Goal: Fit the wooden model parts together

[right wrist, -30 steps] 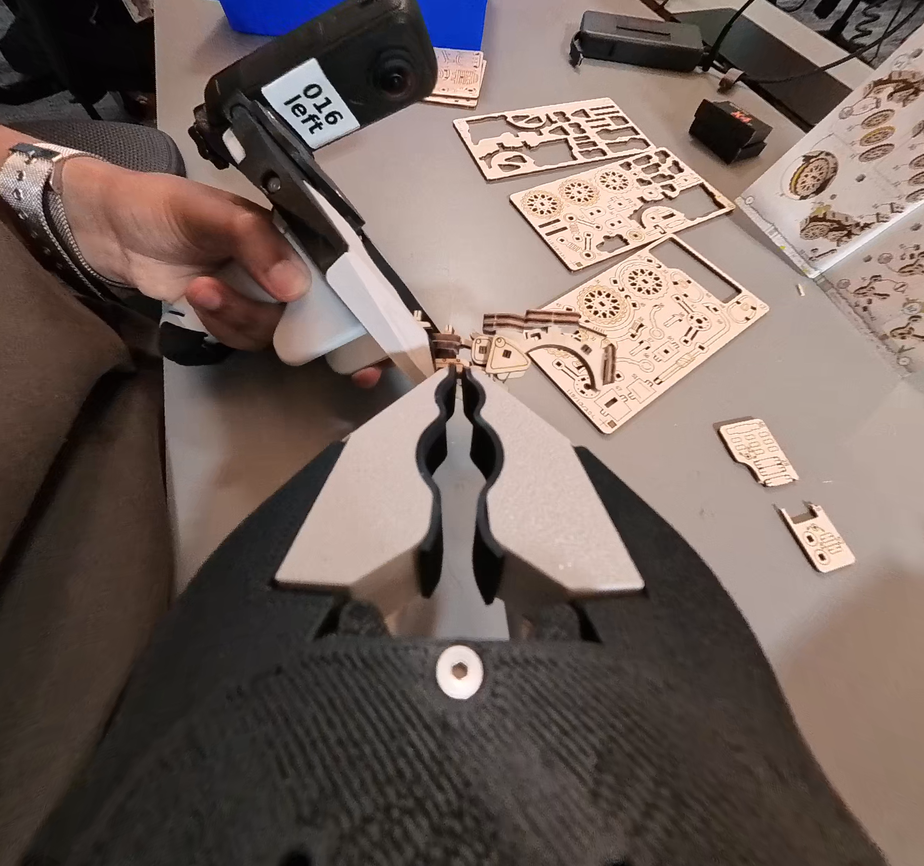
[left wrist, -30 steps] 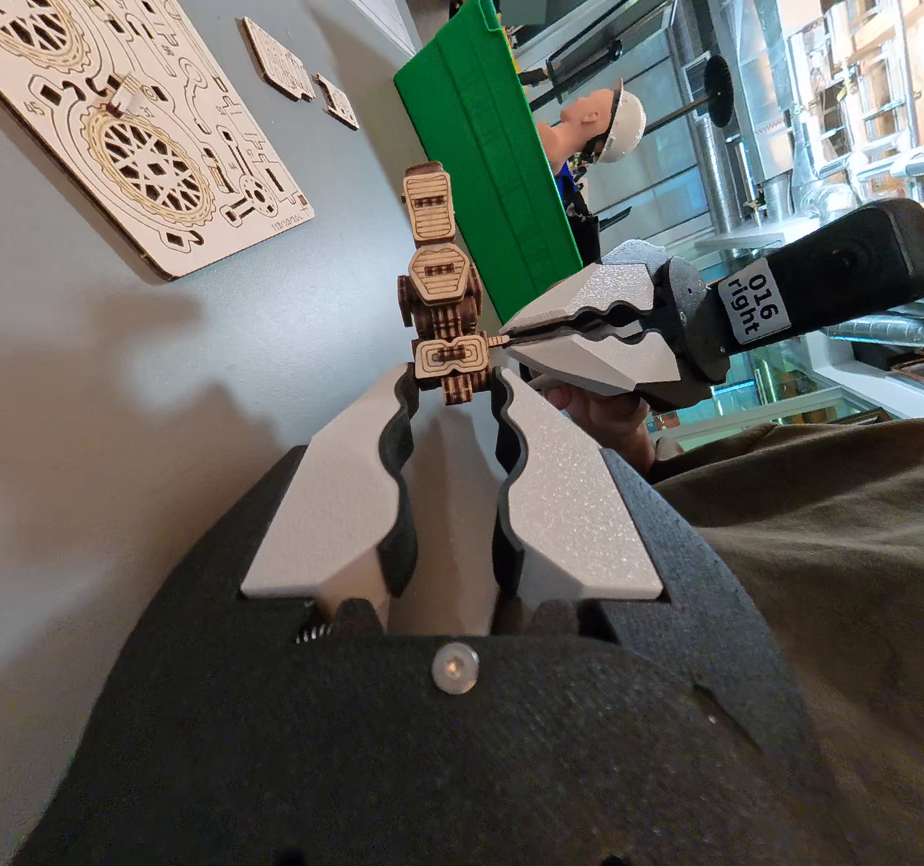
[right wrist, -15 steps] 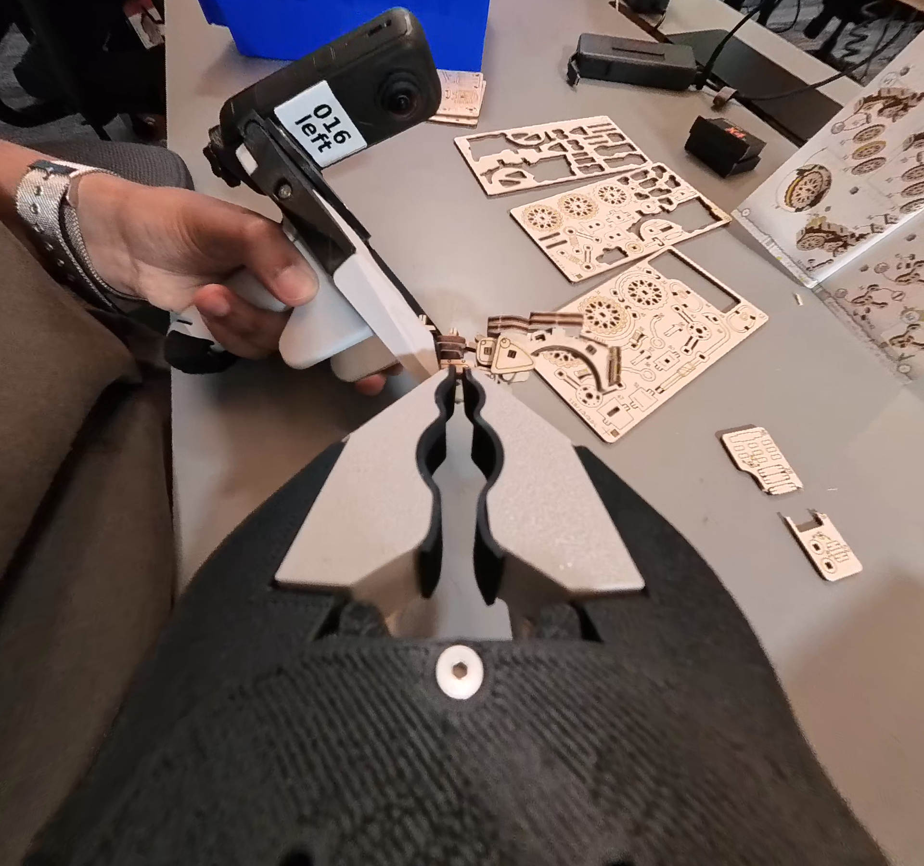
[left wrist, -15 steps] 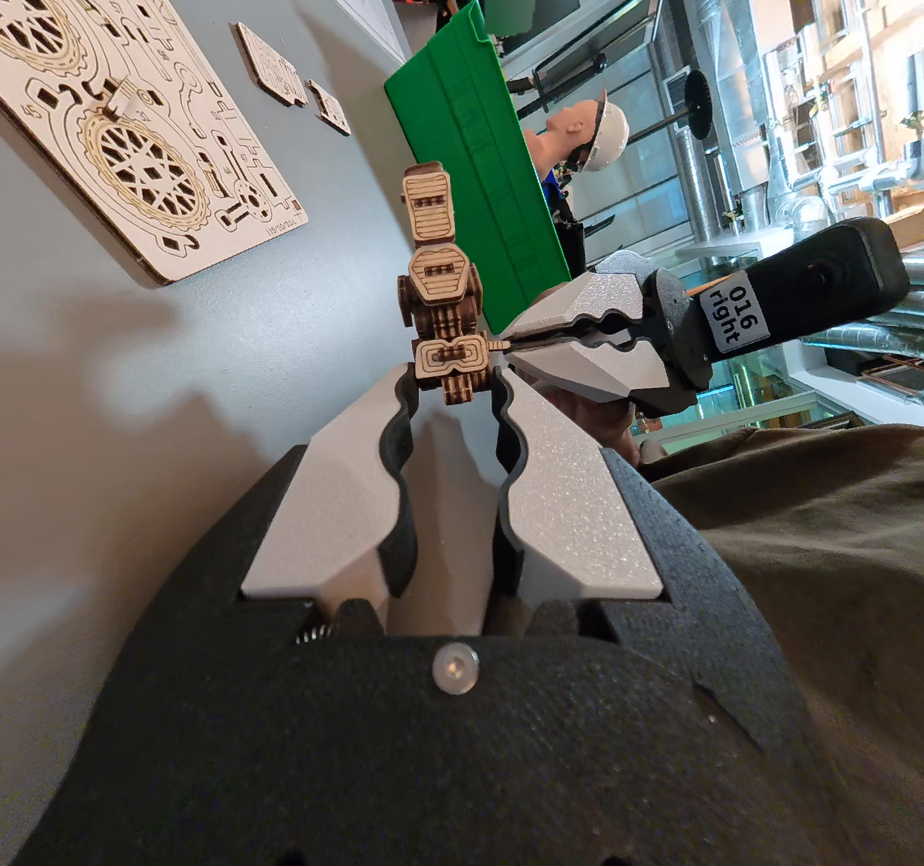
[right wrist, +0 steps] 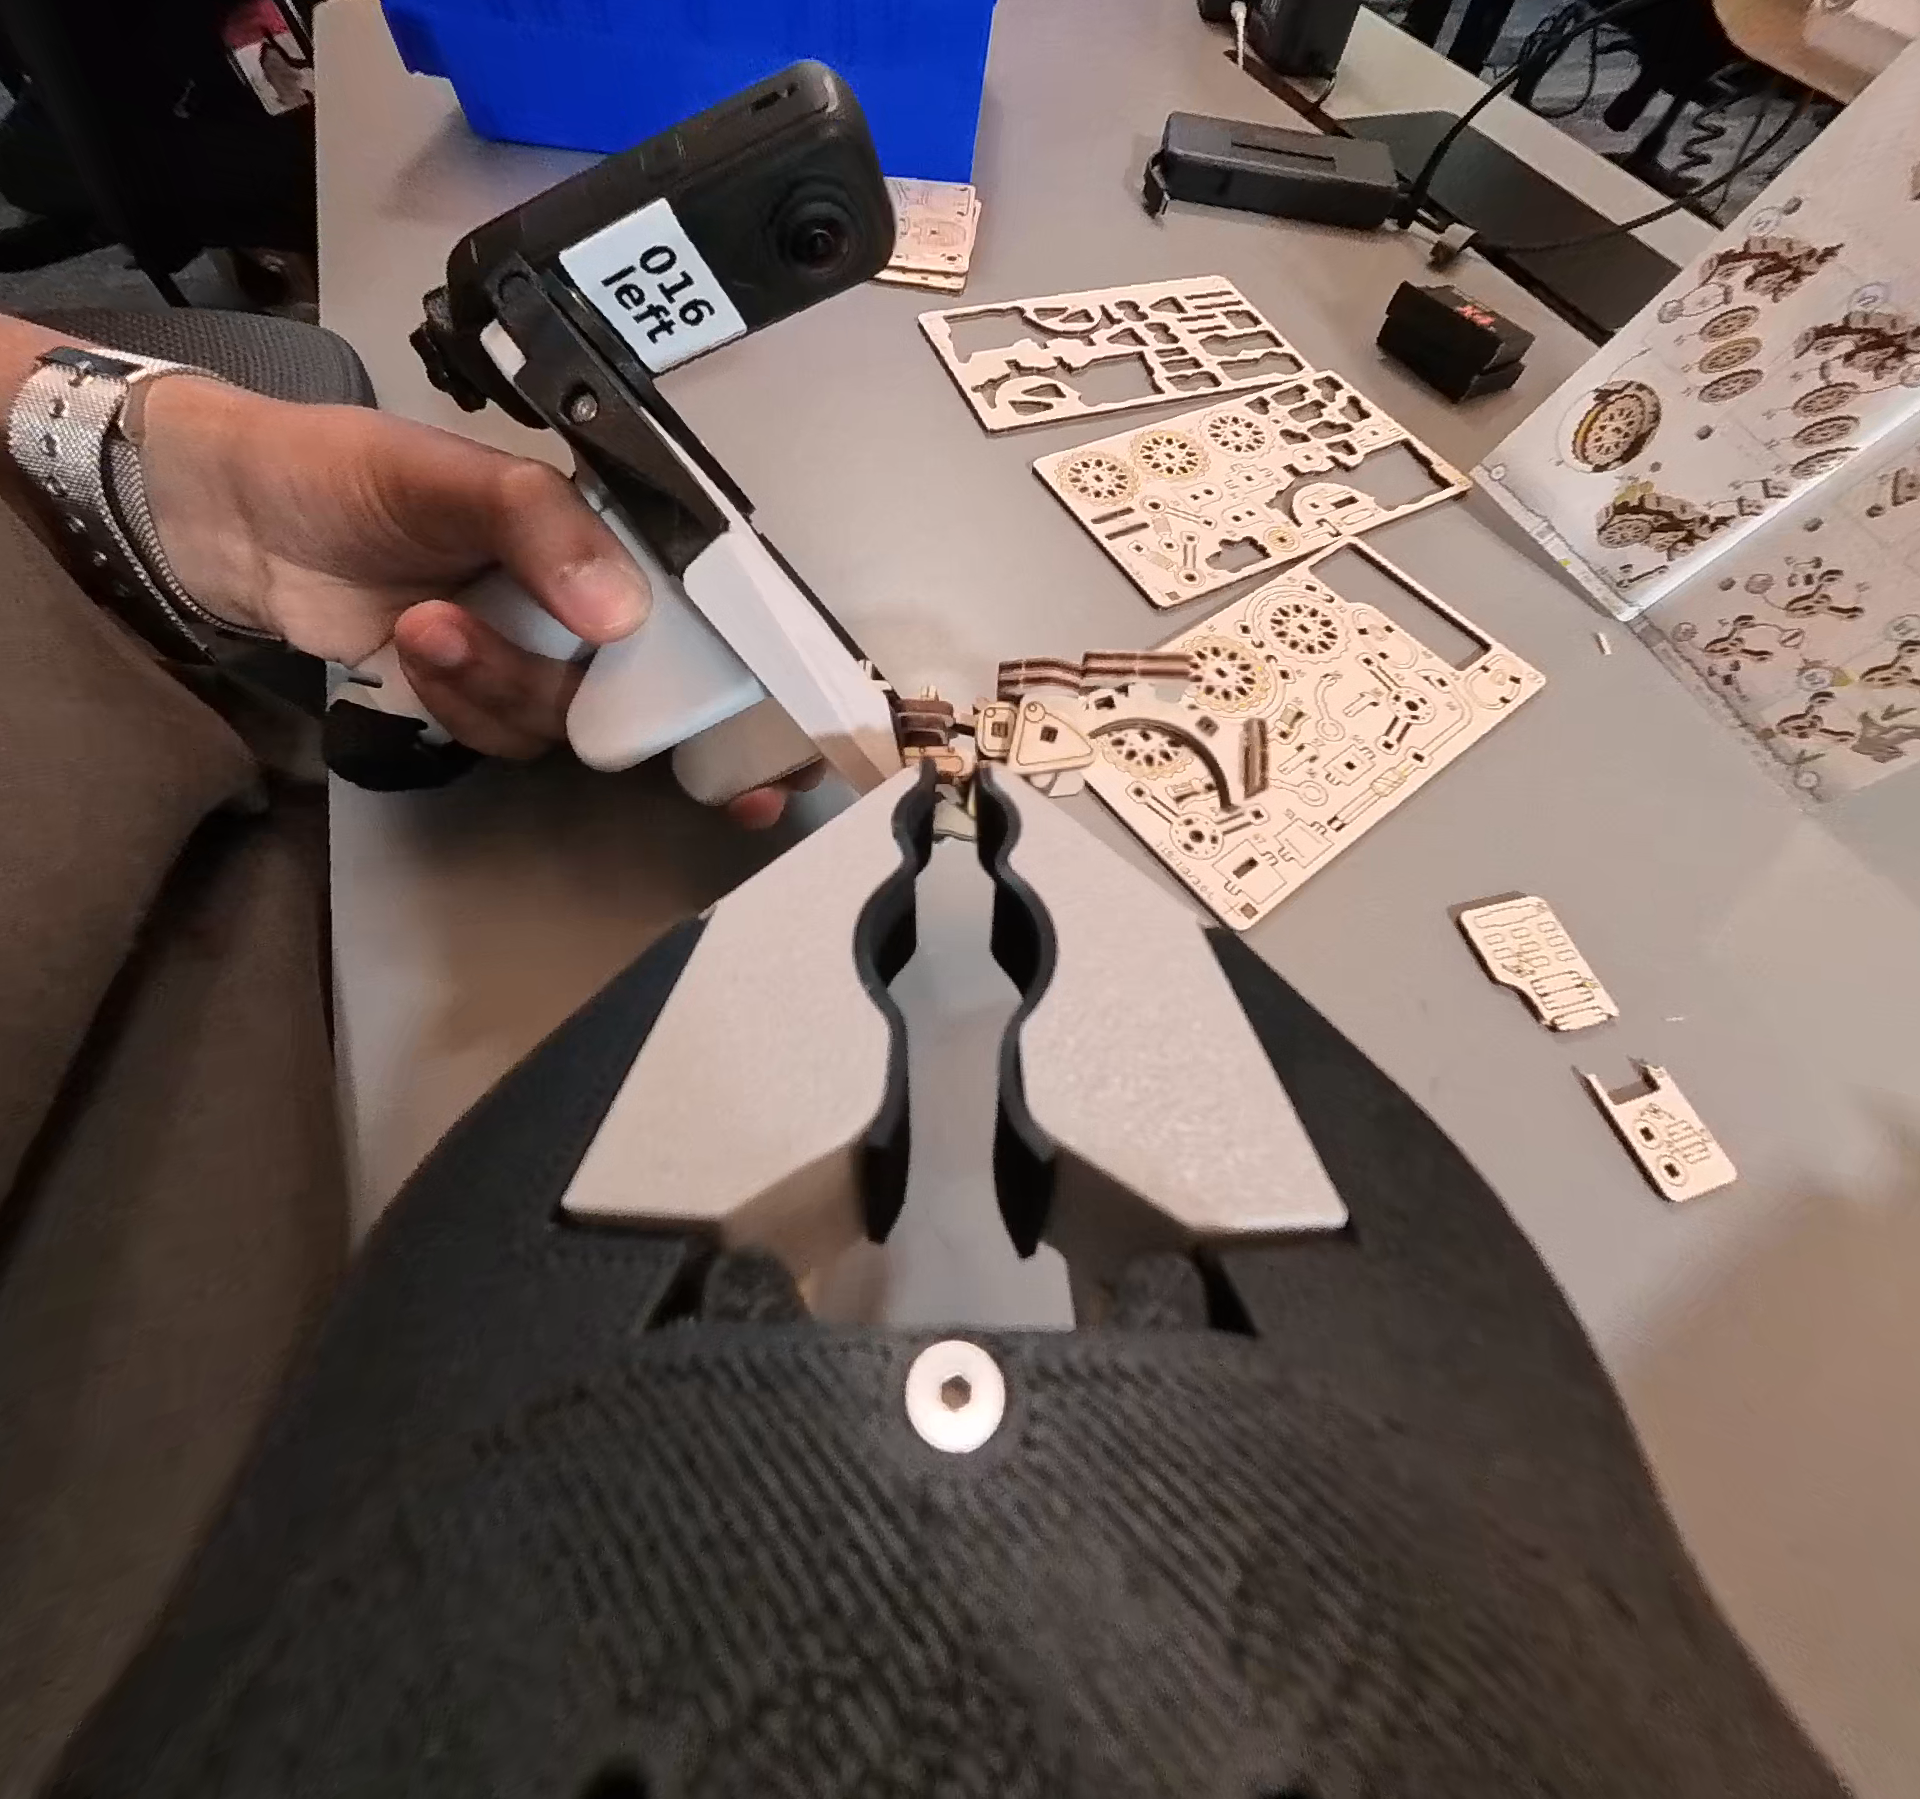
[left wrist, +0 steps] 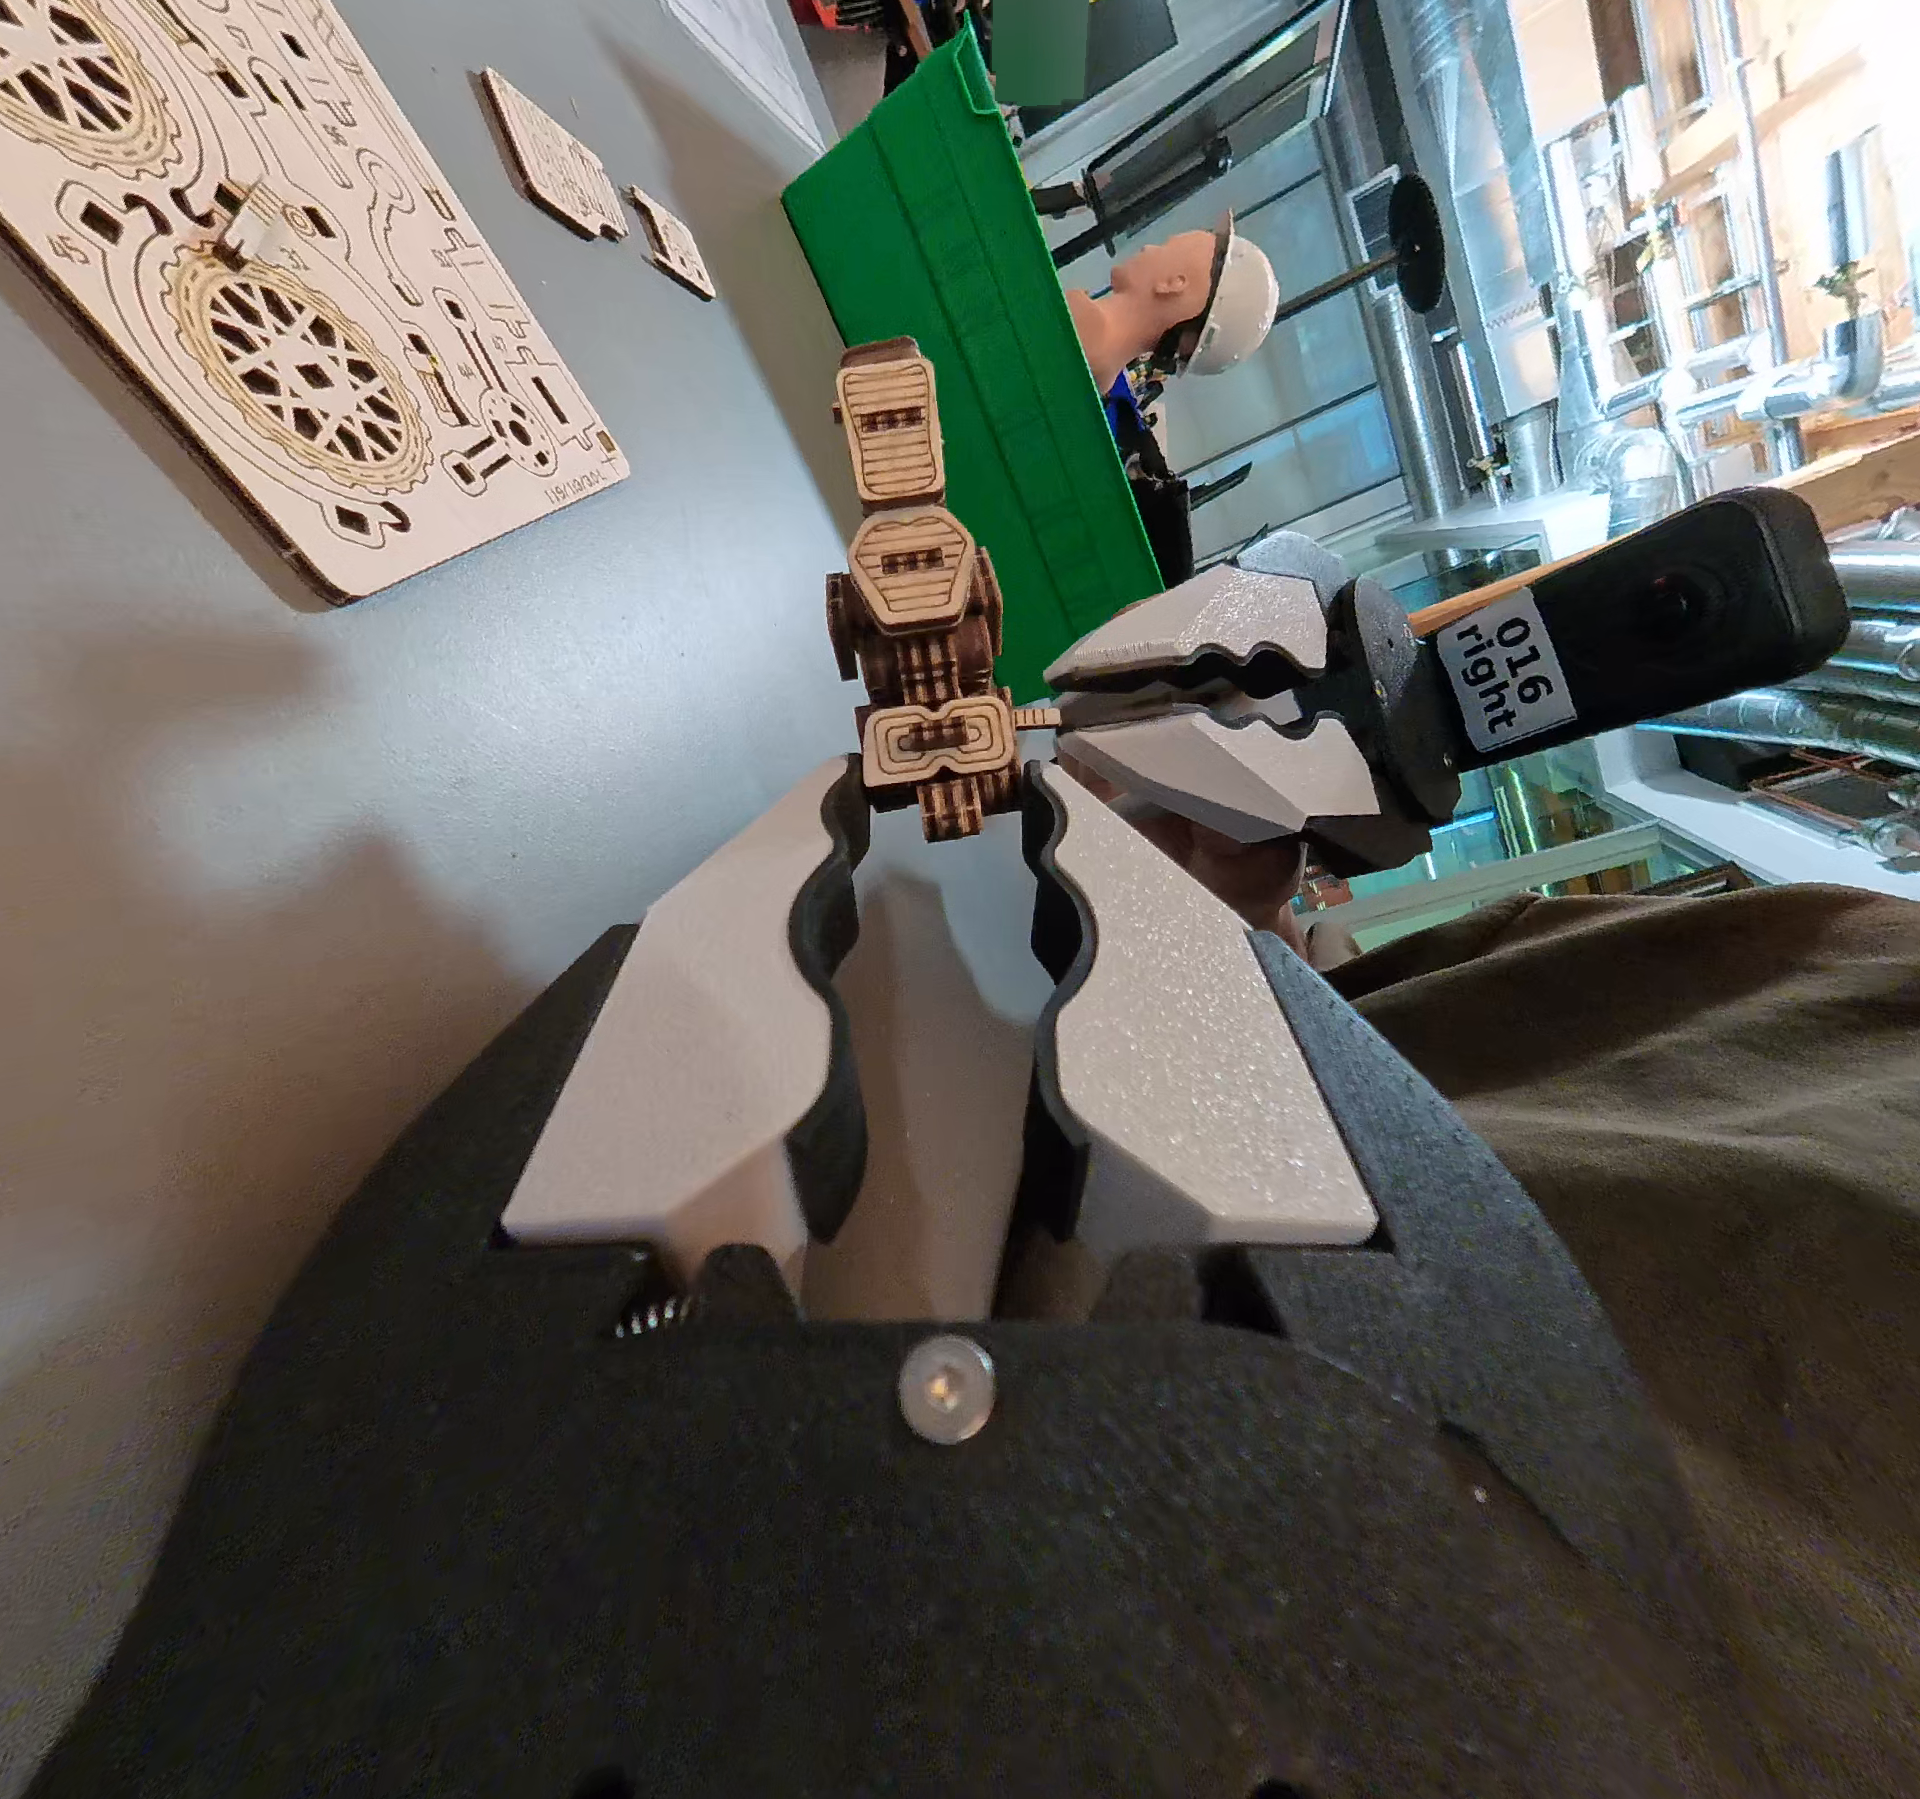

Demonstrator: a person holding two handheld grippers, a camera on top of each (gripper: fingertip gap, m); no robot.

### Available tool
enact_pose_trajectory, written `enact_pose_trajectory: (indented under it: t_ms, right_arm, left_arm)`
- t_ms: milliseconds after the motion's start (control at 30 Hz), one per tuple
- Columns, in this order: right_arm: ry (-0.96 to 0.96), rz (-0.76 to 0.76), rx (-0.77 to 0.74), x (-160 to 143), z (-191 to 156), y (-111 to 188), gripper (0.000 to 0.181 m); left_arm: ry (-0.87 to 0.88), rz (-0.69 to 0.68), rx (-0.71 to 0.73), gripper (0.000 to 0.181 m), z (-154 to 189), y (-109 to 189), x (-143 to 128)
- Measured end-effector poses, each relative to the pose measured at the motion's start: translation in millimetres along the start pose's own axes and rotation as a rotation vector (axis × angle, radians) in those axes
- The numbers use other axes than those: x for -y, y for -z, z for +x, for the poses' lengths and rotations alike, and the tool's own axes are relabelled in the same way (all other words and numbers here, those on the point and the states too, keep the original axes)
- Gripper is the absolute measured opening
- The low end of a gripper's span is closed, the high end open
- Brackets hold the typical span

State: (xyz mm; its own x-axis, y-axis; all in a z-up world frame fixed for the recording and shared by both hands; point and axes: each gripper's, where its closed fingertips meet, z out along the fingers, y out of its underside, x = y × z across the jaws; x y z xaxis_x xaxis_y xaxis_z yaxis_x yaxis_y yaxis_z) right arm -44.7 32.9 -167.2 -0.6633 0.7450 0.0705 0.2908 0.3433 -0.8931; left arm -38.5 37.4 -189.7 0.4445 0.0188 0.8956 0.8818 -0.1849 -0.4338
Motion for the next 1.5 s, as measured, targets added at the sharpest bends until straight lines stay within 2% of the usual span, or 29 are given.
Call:
enact_pose_trajectory:
  t_ms: [100,200,433,533,700,967,1167,1500]
  right_arm:
    - [-0.024,0.033,-0.013,3,5,2,0.012]
    - [-0.146,0.108,-0.008,9,14,6,0.029]
    - [-0.693,0.238,0.263,12,14,4,0.041]
    - [-0.813,0.275,0.355,15,9,4,0.045]
    - [-0.838,0.293,0.392,21,3,3,0.046]
    - [-0.860,0.326,0.447,26,0,7,0.031]
    - [-0.869,0.330,0.479,28,-3,8,0.026]
    - [-0.895,0.343,0.510,29,-3,10,0.025]
  left_arm:
    - [-0.003,0.013,-0.009,0.026,0,1,2]
    - [-0.005,0.068,-0.040,0.026,4,4,9]
    - [-0.090,0.169,-0.121,0.026,23,11,25]
    - [-0.145,0.179,-0.114,0.026,28,10,25]
    - [-0.200,0.172,-0.106,0.026,32,7,22]
    - [-0.209,0.161,-0.132,0.026,38,6,19]
    - [-0.214,0.153,-0.137,0.026,39,6,18]
    - [-0.200,0.147,-0.156,0.026,40,7,17]
